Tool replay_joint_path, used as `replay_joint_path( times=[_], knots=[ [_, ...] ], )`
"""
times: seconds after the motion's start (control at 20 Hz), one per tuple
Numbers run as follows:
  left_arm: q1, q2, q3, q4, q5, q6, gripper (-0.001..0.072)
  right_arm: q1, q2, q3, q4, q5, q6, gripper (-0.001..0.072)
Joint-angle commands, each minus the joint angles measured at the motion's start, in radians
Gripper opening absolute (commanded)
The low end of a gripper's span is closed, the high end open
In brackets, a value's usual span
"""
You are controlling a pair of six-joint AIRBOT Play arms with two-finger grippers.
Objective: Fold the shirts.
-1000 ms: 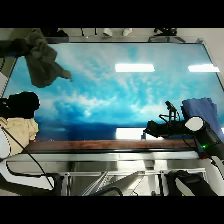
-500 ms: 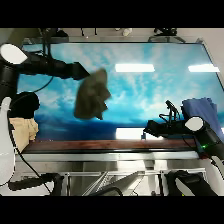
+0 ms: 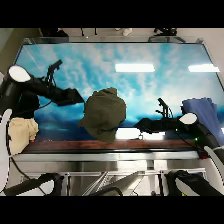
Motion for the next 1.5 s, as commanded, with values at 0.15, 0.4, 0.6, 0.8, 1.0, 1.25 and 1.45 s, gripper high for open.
replay_joint_path(
  times=[0.15,0.4,0.6,0.8,1.0,1.25,1.45],
  knots=[
    [0.066,0.213,-0.601,-0.005,0.234,0.015,0.0701,0.008,-0.293,0.042,0.303,-0.04,-0.401,0.0381],
    [-0.122,0.233,-0.769,-0.013,0.491,-0.042,0.0701,0.02,-0.408,0.135,0.304,-0.095,-0.436,0.0381],
    [-0.226,0.227,-0.775,-0.01,0.681,-0.084,0.0565,0.06,-0.409,0.149,0.303,-0.094,-0.436,0.0381],
    [-0.206,0.123,-0.743,-0.01,0.633,-0.082,0.0532,0.121,-0.409,0.149,0.291,-0.092,-0.436,0.0382],
    [-0.223,0.018,-0.697,-0.01,0.543,-0.07,0.0532,0.195,-0.422,0.149,0.246,-0.096,-0.436,0.0399],
    [-0.248,-0.013,-0.628,-0.009,0.554,-0.071,0.0532,0.227,-0.508,0.149,0.251,-0.111,-0.436,0.0399],
    [-0.248,-0.013,-0.553,-0.001,0.562,-0.071,0.053,0.24,-0.56,0.15,0.289,-0.114,-0.454,0.0399]
  ],
)
